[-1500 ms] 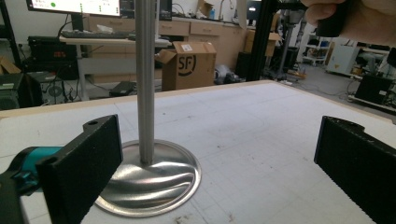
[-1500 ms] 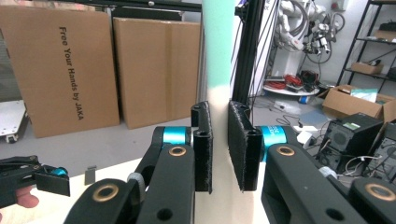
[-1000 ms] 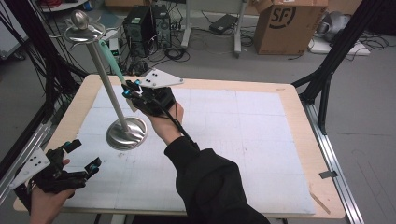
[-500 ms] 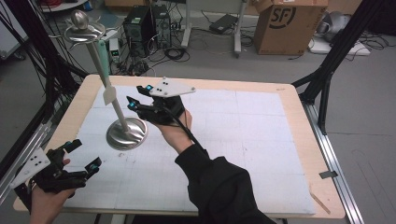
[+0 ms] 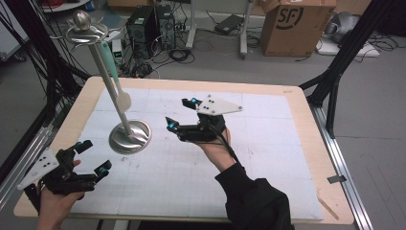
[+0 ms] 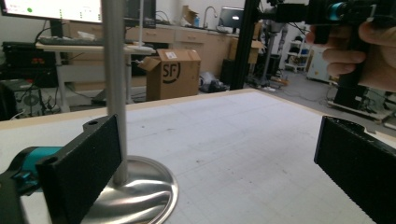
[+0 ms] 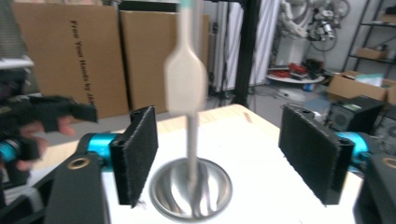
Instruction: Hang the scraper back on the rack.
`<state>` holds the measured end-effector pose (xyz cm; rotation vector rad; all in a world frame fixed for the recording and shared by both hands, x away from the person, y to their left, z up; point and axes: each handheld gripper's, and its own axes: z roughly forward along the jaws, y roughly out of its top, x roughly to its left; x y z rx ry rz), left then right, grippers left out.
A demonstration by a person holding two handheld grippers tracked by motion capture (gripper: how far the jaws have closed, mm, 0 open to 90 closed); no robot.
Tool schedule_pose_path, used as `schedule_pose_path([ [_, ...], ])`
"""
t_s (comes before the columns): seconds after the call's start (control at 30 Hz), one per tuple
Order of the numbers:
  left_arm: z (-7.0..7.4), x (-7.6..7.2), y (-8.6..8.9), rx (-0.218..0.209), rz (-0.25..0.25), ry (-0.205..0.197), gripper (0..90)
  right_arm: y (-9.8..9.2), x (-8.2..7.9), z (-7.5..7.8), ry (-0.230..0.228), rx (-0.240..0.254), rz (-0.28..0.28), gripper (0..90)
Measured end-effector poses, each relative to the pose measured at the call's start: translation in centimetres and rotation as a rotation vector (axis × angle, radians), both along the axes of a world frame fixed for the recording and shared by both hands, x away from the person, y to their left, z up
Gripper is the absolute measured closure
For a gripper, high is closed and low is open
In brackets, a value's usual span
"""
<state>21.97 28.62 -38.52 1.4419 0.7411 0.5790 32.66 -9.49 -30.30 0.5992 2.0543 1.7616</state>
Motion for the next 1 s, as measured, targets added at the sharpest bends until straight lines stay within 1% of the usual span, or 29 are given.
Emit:
schedule_pose_path([
  [0.03,0.0,0.1,-0.2,0.001,-0.008,0.000,1.7,0.0,0.0,0.0,0.000,0.000,0.000,19.4],
  [0.07,-0.1,0.3,-0.4,0.000,-0.012,0.002,1.7,-1.1,0.2,-0.5,0.009,0.010,-0.017,15.7],
  [0.1,-0.1,0.5,-0.5,-0.002,-0.016,0.006,1.7,-1.1,0.2,-0.5,0.009,0.010,-0.017,15.7],
  [0.13,-0.1,0.6,-0.6,-0.010,-0.021,0.009,1.7,-2.0,0.1,-0.9,0.016,0.008,-0.030,13.9],
  [0.17,-0.1,0.7,-0.7,-0.022,-0.031,0.010,1.7,-2.4,0.1,-1.1,0.018,0.005,-0.028,12.2],
  [0.2,0.0,0.8,-0.8,-0.031,-0.037,0.006,1.7,-2.4,0.1,-1.1,0.018,0.005,-0.028,12.2],
  [0.23,0.0,0.8,-0.9,-0.032,-0.042,0.004,1.7,-3.1,0.0,-1.5,0.053,0.014,-0.027,10.0],
  [0.27,0.1,0.9,-1.0,-0.028,-0.045,0.001,1.7,-3.1,0.0,-1.5,0.053,0.014,-0.027,10.0],
  [0.3,0.0,1.0,-1.1,-0.029,-0.048,0.001,1.7,-3.7,-0.2,-2.0,0.078,0.020,-0.025,7.4],
  [0.37,0.0,1.2,-1.3,-0.024,-0.055,0.001,1.7,-4.2,-0.4,-2.3,0.085,0.013,-0.036,0.9],
  [0.47,0.0,1.3,-1.4,-0.025,-0.055,0.001,1.7,-4.7,-0.6,-2.7,0.091,0.012,-0.039,0.9],
  [0.5,0.0,1.4,-1.4,-0.017,-0.053,0.000,1.7,-5.0,-0.7,-2.8,0.086,0.016,-0.040,0.9],
  [0.63,-0.2,1.5,-1.3,-0.013,-0.049,0.000,1.7,-6.7,-1.4,-3.3,0.067,0.022,-0.047,0.2],
  [0.73,-0.3,1.4,-1.2,-0.031,-0.079,-0.010,1.7,-7.7,-1.9,-3.7,0.059,0.021,-0.042,0.2],
  [0.77,-0.4,1.3,-1.4,-0.033,-0.091,-0.019,1.7,-8.0,-2.0,-3.9,0.054,0.016,-0.044,0.2],
  [0.8,-0.4,1.3,-1.4,-0.033,-0.091,-0.019,1.7,-8.0,-2.0,-3.9,0.054,0.016,-0.044,0.2],
  [0.83,-0.4,1.3,-1.4,-0.030,-0.090,-0.018,1.7,-8.8,-2.3,-4.3,0.051,0.006,-0.050,0.2],
  [0.87,-0.4,1.3,-1.5,-0.027,-0.087,-0.016,1.7,-8.8,-2.3,-4.3,0.051,0.006,-0.050,0.2],
  [0.9,-0.5,1.3,-1.5,-0.023,-0.084,-0.013,1.7,-9.6,-2.5,-4.9,0.080,0.021,-0.037,0.3],
  [0.93,-0.5,1.4,-1.5,-0.019,-0.081,-0.013,1.7,-10.0,-2.6,-5.2,0.104,0.038,-0.025,0.2],
  [0.97,-0.6,1.4,-1.5,-0.016,-0.081,-0.009,1.7,-10.3,-2.7,-5.5,0.127,0.044,-0.028,0.2],
  [1.0,-0.6,1.4,-1.5,-0.013,-0.077,-0.007,1.7,-10.3,-2.7,-5.5,0.127,0.044,-0.028,0.3],
])
